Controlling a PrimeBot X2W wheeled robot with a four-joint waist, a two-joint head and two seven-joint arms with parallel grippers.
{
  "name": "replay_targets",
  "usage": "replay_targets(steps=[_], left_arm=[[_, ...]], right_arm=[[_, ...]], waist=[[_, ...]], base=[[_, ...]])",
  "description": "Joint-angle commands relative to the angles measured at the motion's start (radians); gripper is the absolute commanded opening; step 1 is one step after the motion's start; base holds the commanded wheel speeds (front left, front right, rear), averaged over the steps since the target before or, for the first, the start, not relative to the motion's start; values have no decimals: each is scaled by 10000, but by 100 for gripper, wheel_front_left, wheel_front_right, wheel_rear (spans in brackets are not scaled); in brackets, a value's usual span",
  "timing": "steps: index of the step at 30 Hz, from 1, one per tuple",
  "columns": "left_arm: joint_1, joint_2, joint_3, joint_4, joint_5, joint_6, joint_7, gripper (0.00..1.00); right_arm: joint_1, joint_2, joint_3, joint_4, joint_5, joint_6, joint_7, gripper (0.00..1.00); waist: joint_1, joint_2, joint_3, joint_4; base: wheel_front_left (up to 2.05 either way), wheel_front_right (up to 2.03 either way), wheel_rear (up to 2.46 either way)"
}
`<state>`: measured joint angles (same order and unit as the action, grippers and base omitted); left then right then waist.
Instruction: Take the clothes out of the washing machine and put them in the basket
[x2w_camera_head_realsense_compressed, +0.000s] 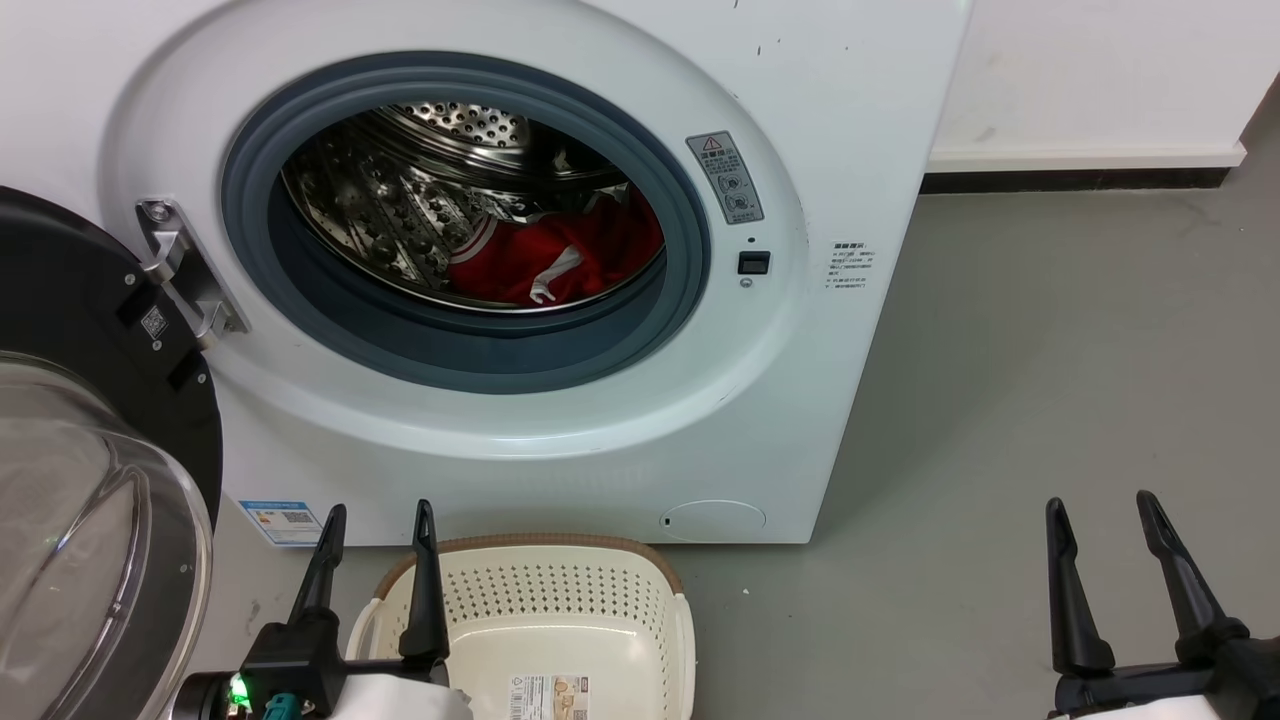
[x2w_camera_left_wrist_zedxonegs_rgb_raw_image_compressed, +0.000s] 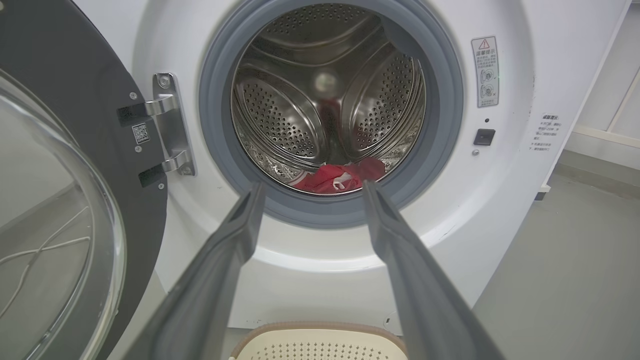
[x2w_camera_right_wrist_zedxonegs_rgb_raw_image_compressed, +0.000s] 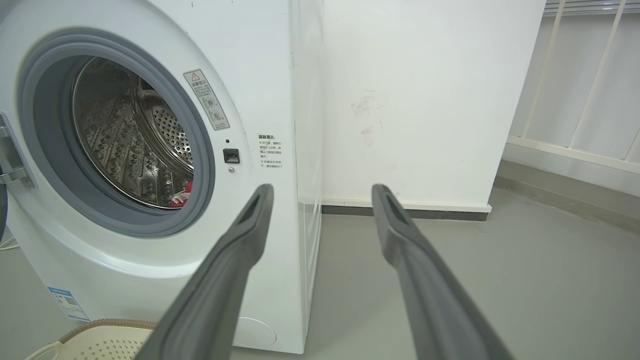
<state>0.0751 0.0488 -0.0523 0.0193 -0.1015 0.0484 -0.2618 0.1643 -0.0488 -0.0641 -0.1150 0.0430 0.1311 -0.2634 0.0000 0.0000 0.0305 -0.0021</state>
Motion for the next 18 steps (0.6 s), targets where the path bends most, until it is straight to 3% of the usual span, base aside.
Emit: replay_targets(steps=[1,18], left_arm=[[26,28,30,15,-42,-3,-49,100],[-168,28,-23,284,-153,-47,-40,100]], right_arm=[[80,-26,-12,25,61,-7,-21,100],[-41,-26,71,12,92,-7,-21,100]], waist=[[0,0,-5,6],[0,0,16,-25]], base=[[0,0,0],[0,0,0]])
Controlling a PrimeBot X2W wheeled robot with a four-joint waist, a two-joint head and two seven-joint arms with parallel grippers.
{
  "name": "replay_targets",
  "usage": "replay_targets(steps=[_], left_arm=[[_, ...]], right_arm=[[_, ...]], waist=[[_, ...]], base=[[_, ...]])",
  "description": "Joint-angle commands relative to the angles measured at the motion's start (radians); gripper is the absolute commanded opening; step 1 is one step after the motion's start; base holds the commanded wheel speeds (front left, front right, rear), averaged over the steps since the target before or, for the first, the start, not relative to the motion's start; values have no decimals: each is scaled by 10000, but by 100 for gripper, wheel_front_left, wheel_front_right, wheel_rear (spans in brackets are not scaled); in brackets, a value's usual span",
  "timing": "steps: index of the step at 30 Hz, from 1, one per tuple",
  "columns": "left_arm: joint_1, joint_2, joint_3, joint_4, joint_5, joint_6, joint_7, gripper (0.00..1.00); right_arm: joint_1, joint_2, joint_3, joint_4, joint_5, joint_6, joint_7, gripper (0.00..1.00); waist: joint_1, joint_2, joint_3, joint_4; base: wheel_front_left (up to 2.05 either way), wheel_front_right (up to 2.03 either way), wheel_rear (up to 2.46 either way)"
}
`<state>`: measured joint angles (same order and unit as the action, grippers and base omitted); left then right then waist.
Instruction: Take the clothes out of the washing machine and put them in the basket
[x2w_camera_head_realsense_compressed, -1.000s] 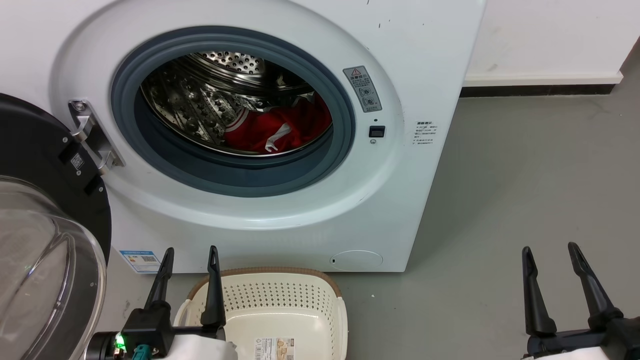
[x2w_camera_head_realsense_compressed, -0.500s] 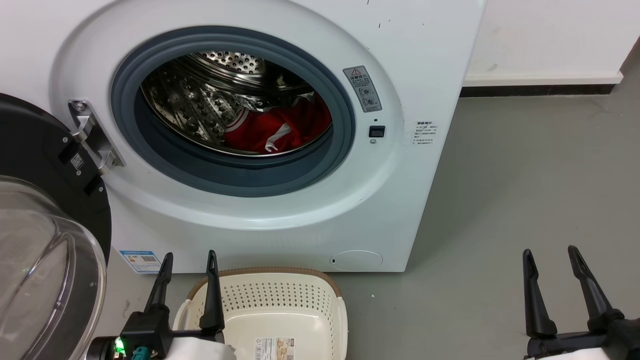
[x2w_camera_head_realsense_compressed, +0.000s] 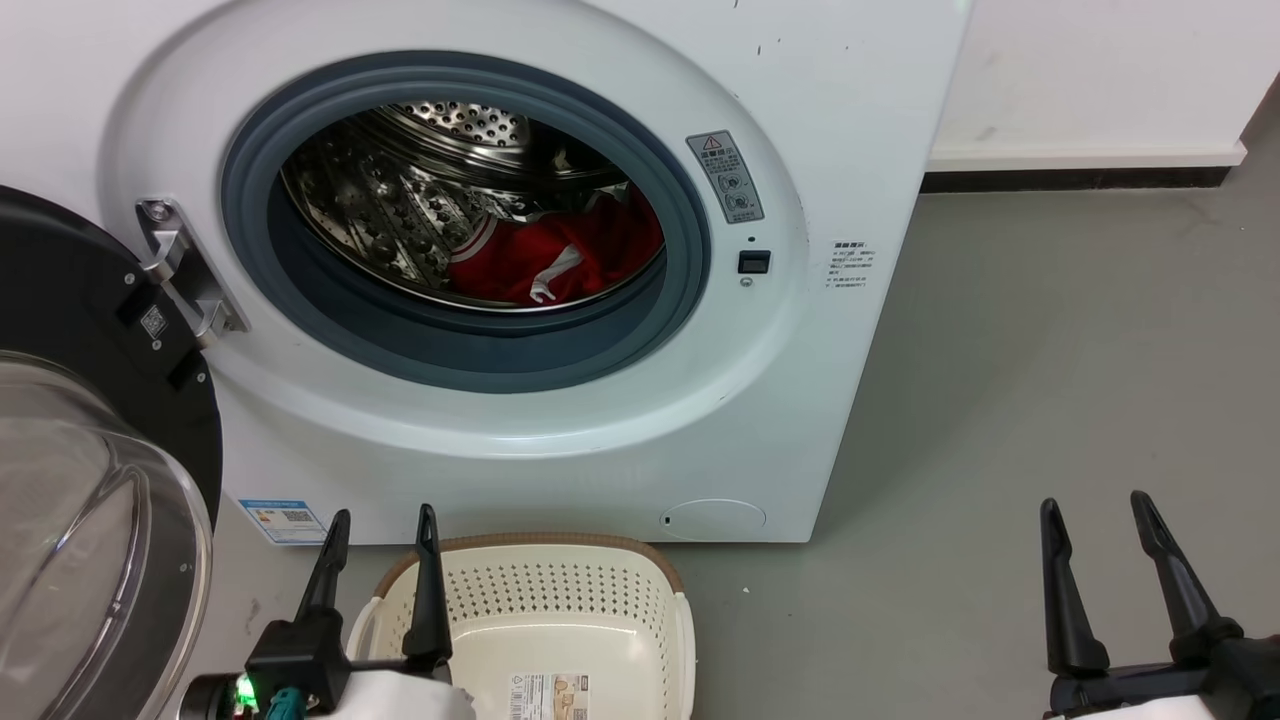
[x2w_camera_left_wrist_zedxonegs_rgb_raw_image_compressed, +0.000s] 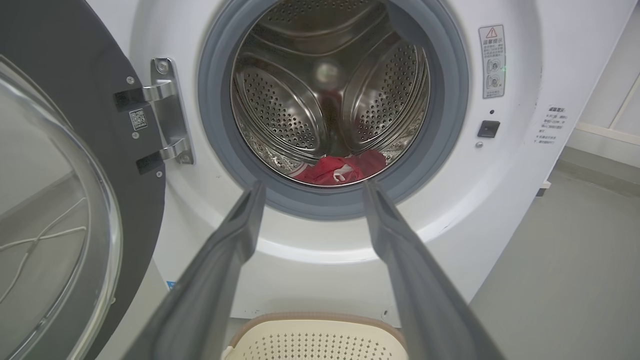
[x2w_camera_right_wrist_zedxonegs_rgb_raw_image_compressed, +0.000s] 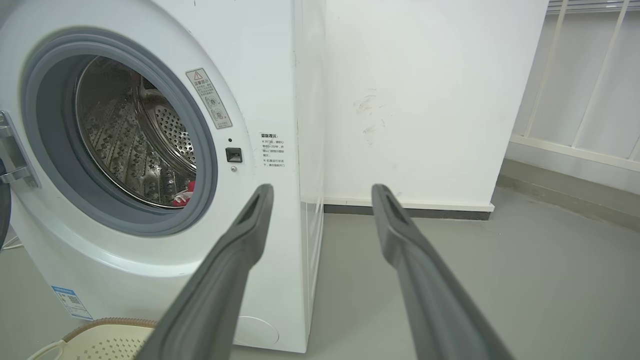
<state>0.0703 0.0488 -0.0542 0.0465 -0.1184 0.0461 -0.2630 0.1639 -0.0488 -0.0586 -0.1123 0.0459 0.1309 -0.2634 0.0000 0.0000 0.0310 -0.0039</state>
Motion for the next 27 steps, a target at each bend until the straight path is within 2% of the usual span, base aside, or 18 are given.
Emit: replay_targets(steps=[1,4,8,13,20,27], left_arm=[[-213,26,-17,73,50,-67,-28,100],[-641,26,45,390,75,-242,-28,100],[-1580,66,286,955,274,-690,-28,100],[-3202,418,683,1859,458,-1144,-27,100],[-5692,1405,1051,3495,527,-1507,-26,100],[-8565,2538,664,5543,592,-1687,7,100]], right_arm=[[-61,-26,38,-25,61,-5,-21,100],[-196,-26,143,-69,5,-5,-21,100],[-379,-25,248,-141,-42,-5,-21,100],[-748,-25,273,-260,27,-5,-21,100],[-1466,-20,362,-478,252,-5,-21,100],[-2176,-14,335,-707,581,-5,-21,100]], waist=[[0,0,30,-23],[0,0,191,-130],[0,0,511,-359],[0,0,1127,-777],[0,0,2400,-1524],[0,0,3847,-2107]], base=[[0,0,0],[0,0,0],[0,0,0],[0,0,0],[0,0,0],[0,0,0]])
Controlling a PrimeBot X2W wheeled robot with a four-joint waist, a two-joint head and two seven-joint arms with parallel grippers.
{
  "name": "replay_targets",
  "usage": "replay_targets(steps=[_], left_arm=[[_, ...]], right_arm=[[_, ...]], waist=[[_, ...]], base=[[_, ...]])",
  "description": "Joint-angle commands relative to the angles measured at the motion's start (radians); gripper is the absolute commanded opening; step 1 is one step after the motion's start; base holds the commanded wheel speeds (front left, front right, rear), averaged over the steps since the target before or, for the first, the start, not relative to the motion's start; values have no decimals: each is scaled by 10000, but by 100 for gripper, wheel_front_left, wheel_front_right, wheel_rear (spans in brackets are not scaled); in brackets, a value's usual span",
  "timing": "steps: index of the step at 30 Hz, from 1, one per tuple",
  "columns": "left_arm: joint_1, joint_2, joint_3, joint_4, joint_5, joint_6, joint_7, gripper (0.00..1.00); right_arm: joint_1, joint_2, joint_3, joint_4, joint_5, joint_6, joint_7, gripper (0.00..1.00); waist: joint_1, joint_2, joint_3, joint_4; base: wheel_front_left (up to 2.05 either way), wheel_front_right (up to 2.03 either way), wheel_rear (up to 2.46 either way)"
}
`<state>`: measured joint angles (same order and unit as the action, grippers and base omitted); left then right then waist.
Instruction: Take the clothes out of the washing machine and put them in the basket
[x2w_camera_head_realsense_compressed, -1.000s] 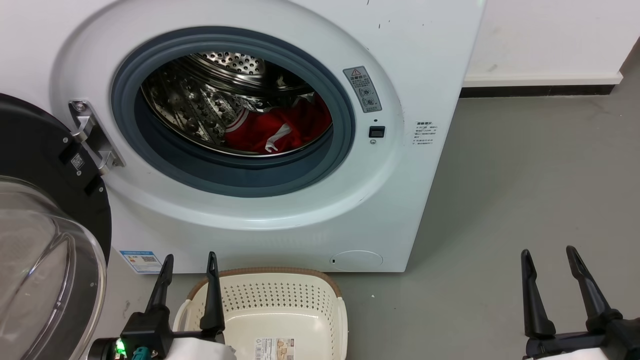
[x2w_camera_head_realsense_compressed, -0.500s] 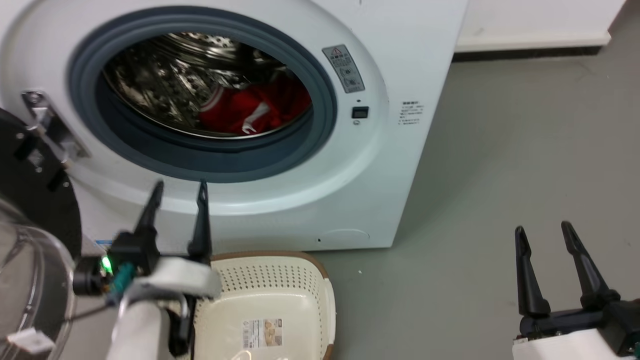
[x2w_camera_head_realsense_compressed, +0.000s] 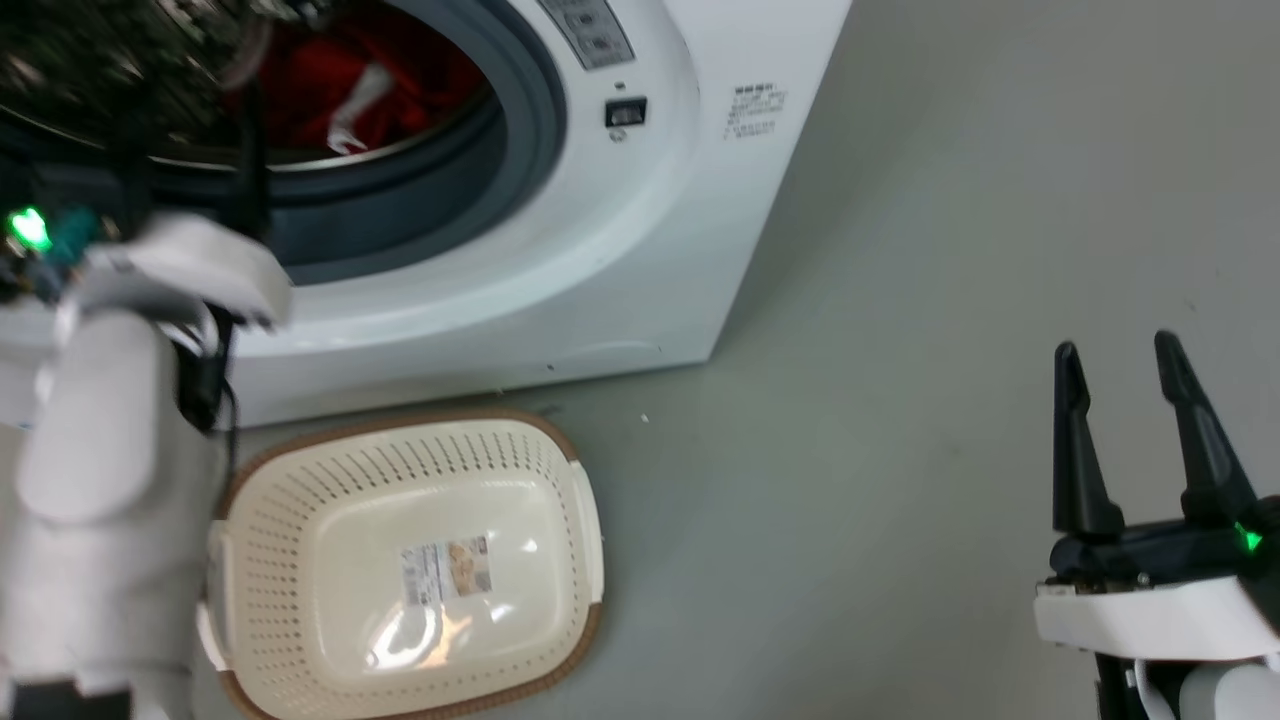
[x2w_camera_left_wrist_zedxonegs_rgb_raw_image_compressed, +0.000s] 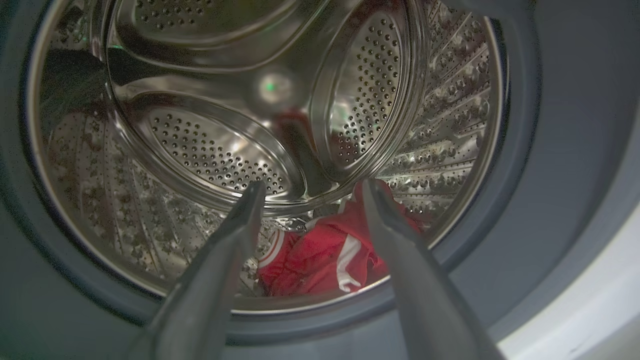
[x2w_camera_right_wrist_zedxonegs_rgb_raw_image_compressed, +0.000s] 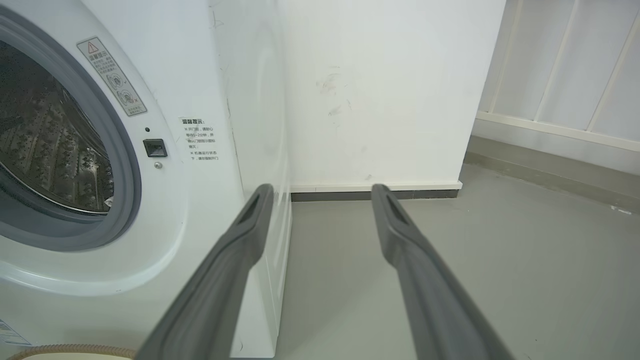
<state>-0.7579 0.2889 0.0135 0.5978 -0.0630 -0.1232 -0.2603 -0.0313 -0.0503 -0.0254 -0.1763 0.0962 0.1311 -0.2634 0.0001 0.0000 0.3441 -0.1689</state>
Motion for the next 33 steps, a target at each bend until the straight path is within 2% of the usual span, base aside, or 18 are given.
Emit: replay_targets(steps=[1,6,13,18,19,29,33], left_arm=[[-753,308,-123,376,-4,-28,121,100],[-2546,937,-868,1408,-109,-60,765,100],[-4468,1733,-2060,2145,-917,-63,2483,100],[-5654,2278,-2958,2487,-1810,-63,4411,100],[-5654,2278,-2958,2487,-1810,-63,4411,100],[-7938,3094,-4595,2397,-3627,-64,8877,100],[-8671,3516,-5071,2392,-4089,-64,10294,100]], right_arm=[[-329,1,23,-108,135,-7,-21,100],[-796,1,-26,-242,436,-7,-21,100],[-1250,1,-10,-401,848,-7,-21,100],[-1480,1,31,-517,1085,-7,-21,100],[-1480,1,31,-517,1085,-7,-21,100],[-1859,1,180,-722,1488,-7,-21,100],[-1989,1,270,-810,1639,-7,-21,100]], waist=[[-1,0,962,-545],[-1,0,1948,-903],[-1,0,3045,-1326],[-1,0,3660,-1576],[-1,0,3660,-1576],[-1,0,4731,-1984],[-1,0,5090,-2179]], base=[[0,0,0],[0,0,0],[0,0,0],[0,0,0],[0,0,0],[0,0,0],[0,0,0]])
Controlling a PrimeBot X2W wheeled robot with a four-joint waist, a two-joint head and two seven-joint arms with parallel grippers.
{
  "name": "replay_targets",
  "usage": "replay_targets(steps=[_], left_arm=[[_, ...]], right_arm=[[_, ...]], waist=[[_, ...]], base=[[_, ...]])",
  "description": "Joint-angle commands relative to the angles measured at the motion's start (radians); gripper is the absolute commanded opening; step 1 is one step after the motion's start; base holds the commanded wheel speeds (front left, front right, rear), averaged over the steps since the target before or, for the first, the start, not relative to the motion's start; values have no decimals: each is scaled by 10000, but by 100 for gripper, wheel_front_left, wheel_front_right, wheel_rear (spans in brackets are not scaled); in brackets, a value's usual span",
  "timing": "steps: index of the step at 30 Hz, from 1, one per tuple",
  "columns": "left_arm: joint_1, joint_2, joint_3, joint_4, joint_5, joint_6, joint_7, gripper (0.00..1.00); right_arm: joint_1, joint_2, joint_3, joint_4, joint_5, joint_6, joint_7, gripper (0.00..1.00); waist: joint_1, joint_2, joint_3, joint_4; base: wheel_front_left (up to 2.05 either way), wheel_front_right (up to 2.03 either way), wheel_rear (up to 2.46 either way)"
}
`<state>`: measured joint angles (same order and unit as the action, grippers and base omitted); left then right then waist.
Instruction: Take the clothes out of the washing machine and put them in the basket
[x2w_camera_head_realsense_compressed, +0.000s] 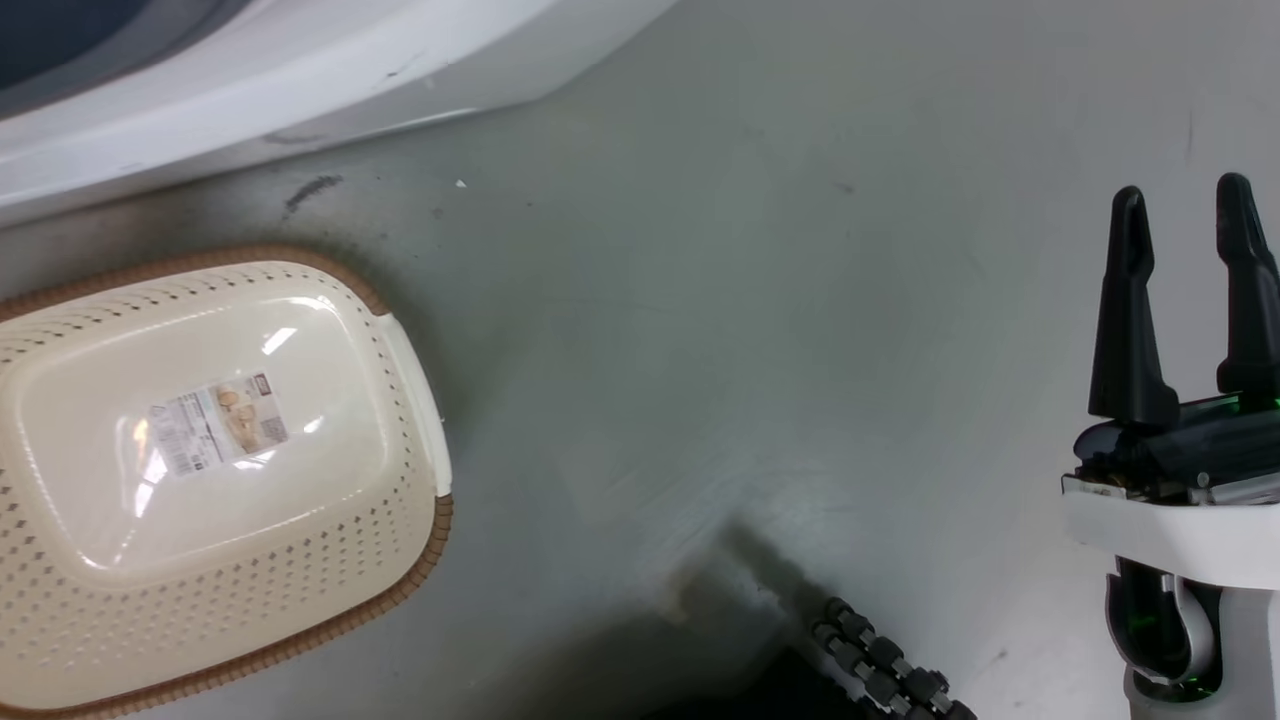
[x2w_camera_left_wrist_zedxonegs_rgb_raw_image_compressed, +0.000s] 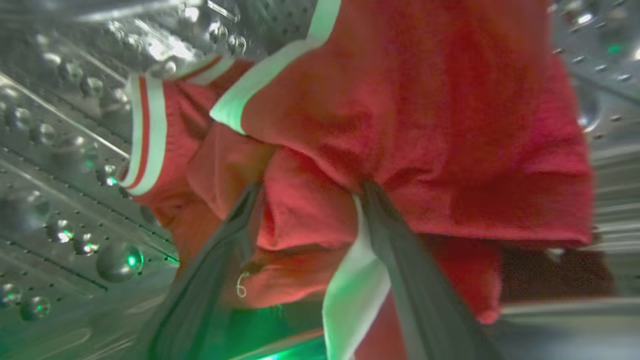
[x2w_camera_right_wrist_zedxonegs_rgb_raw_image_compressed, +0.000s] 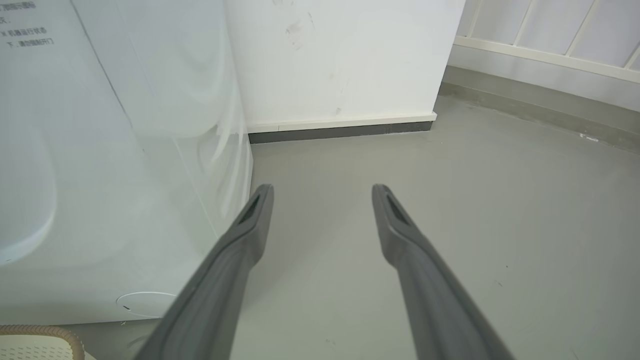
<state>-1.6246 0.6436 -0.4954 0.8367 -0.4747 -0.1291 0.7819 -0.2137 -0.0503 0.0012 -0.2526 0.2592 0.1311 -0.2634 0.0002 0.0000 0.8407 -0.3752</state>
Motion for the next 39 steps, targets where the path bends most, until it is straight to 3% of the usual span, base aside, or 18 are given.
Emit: replay_targets(steps=[1,9,16,18,27,39], left_arm=[[-150,46,-85,8,-79,-5,180,100],[-871,350,-578,204,-381,-5,1553,100],[-1016,462,-929,291,-486,-6,1537,100],[-1049,457,-1027,309,-540,-6,1498,0],[-813,593,-1520,229,-781,5,-4,0],[985,634,-2133,749,-1507,5,-4660,0]], right_arm=[[-169,1,12,-69,55,-7,-21,100],[-273,1,16,-177,302,-7,-21,100],[-349,1,34,-174,420,-7,-21,100],[-387,1,42,-155,415,-7,-21,100],[-363,0,93,-115,245,-7,-21,100],[73,0,118,46,-206,-7,-21,100]], waist=[[-2,0,197,-158],[-2,0,706,-366],[-2,0,936,-443],[-2,0,960,-445],[-2,0,526,-388],[-2,0,-1110,-81]], base=[[0,0,0],[0,0,0],[0,0,0],[0,0,0],[0,0,0],[0,0,0]])
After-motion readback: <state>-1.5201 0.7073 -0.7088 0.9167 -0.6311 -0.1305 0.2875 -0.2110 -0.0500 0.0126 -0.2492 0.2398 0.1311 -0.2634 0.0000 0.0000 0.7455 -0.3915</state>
